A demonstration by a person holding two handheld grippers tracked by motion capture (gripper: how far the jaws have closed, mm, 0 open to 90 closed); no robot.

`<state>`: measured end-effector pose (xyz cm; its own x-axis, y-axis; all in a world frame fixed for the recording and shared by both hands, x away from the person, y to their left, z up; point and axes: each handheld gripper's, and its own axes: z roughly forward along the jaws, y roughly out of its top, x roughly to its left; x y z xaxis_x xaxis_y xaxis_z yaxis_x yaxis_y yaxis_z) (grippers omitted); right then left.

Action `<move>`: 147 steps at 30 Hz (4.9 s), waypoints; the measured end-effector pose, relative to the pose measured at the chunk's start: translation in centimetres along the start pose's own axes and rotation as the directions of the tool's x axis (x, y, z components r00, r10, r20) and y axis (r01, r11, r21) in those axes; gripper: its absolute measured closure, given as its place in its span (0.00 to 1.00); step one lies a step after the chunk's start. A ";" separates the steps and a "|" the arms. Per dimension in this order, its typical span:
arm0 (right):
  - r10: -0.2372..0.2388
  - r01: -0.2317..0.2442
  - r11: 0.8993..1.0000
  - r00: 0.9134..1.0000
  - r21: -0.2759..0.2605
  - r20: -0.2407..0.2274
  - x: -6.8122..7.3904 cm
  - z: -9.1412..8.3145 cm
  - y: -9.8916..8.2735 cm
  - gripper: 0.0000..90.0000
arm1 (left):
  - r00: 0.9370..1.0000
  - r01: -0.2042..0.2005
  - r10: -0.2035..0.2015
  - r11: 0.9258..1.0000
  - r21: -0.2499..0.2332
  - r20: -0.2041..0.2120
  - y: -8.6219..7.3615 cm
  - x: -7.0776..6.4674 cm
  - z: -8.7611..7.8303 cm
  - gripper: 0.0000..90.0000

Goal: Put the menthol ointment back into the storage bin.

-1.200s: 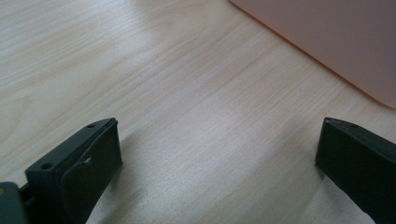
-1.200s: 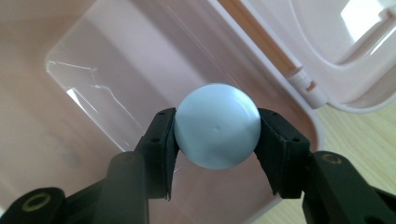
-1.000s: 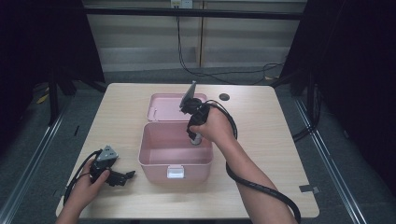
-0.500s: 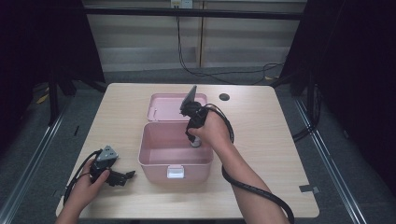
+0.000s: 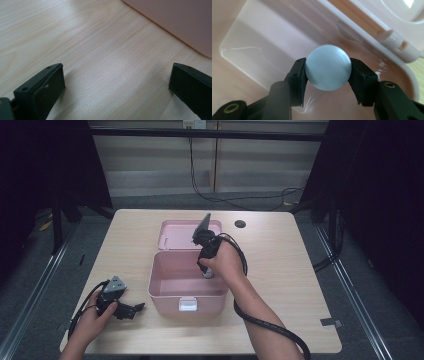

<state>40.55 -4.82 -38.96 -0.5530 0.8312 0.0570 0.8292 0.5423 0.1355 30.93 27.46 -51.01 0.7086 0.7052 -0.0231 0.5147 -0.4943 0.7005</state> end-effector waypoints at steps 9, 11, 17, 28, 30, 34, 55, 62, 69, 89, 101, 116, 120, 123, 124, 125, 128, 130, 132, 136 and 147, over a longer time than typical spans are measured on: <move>0.038 -0.038 0.999 0.999 -0.012 0.010 -0.3 0.3 0.0 0.56 | 1.000 -0.004 0.004 1.000 0.000 0.004 0.0 0.0 0.0 0.00; 0.046 -0.046 0.999 0.999 -0.018 0.010 -0.3 0.4 -0.1 0.56 | 1.000 -0.004 0.004 1.000 0.000 0.004 0.0 0.0 0.0 0.00; 0.067 -0.066 0.997 0.998 -0.030 0.007 -0.4 0.7 -0.1 0.56 | 1.000 -0.005 0.005 1.000 0.001 0.006 0.0 0.1 0.0 0.00; 0.083 -0.082 0.996 0.996 -0.040 0.029 -0.1 1.0 -0.1 0.56 | 1.000 -0.005 0.005 1.000 0.001 0.007 0.0 0.1 0.0 0.00; 0.086 -0.084 0.996 0.996 -0.042 0.031 0.0 1.0 -0.1 0.56 | 1.000 -0.005 0.005 1.000 0.001 0.007 0.0 0.1 0.0 0.00; 0.079 -0.077 0.996 0.996 -0.047 0.044 0.1 1.2 -0.1 0.56 | 1.000 -0.005 0.005 1.000 0.001 0.007 0.0 0.1 0.0 0.00; 0.057 -0.051 0.995 0.997 -0.090 0.058 0.6 1.5 -0.7 0.59 | 1.000 -0.006 0.006 1.000 0.001 0.006 0.0 0.1 0.0 0.00; 0.052 -0.047 0.995 0.997 -0.085 0.053 0.4 1.1 -0.7 0.57 | 1.000 -0.005 0.005 1.000 0.001 0.006 0.0 0.1 0.0 0.00; 0.046 -0.042 0.995 0.998 -0.096 0.044 -0.2 0.4 -1.1 0.54 | 1.000 -0.006 0.006 1.000 0.002 0.007 0.0 0.1 0.0 0.00; -0.095 0.093 0.986 0.995 -0.137 -0.006 0.1 -2.7 -2.3 0.32 | 1.000 -0.005 0.005 1.000 0.001 0.007 0.0 0.1 0.0 0.00; -0.228 0.222 0.960 0.974 -0.169 -0.017 -0.6 -4.4 -4.3 0.27 | 1.000 -0.006 0.006 1.000 0.001 0.006 0.0 0.1 0.0 0.00; -0.334 0.332 0.933 0.942 -0.141 0.010 -0.8 -5.1 -6.6 0.24 | 1.000 -0.006 0.006 1.000 0.001 0.007 0.0 0.1 0.0 0.00; -0.346 0.344 0.930 0.938 -0.128 0.008 -1.3 -5.2 -7.3 0.23 | 1.000 -0.006 0.006 1.000 0.001 0.006 0.0 0.1 0.0 0.00; -0.346 0.342 0.930 0.938 -0.137 -0.003 -1.8 -5.6 -7.8 0.23 | 1.000 -0.006 0.006 1.000 0.001 0.006 0.0 0.1 0.0 0.00; -0.344 0.339 0.929 0.939 -0.146 -0.007 -2.0 -5.8 -7.9 0.23 | 1.000 -0.006 0.006 1.000 0.001 0.006 0.0 0.1 0.0 0.00; -0.342 0.337 0.929 0.940 -0.151 -0.011 -2.3 -6.0 -8.0 0.23 | 1.000 -0.002 0.002 1.000 0.001 0.007 0.0 0.0 0.0 0.00; -0.329 0.323 0.933 0.944 -0.159 -0.012 -2.8 -6.7 -8.4 0.23 | 1.000 -0.006 0.006 1.000 0.001 0.006 0.0 0.1 0.0 0.00; -0.324 0.318 0.934 0.946 -0.163 -0.007 -3.2 -7.2 -8.7 0.23 | 1.000 -0.007 0.007 1.000 0.001 0.006 0.0 0.1 0.0 0.00; -0.320 0.314 0.935 0.948 -0.165 -0.006 -3.5 -7.7 -8.9 0.23 | 1.000 -0.006 0.006 1.000 0.001 0.006 0.0 0.1 0.0 0.00; -0.322 0.317 0.934 0.947 -0.165 -0.003 -4.3 -8.3 -9.5 0.23 | 1.000 -0.006 0.006 1.000 0.001 0.006 0.0 0.1 0.0 0.00; -0.304 0.301 0.943 0.953 -0.142 0.000 -6.3 -8.3 -11.5 0.23 | 1.000 -0.012 0.012 1.000 0.005 0.006 0.0 0.1 0.0 0.00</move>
<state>33.81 -17.29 -32.67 -0.7787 0.6273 0.0127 0.6040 0.7441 0.2856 31.01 27.52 -50.98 0.7176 0.6962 -0.0190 0.5087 -0.5053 0.6971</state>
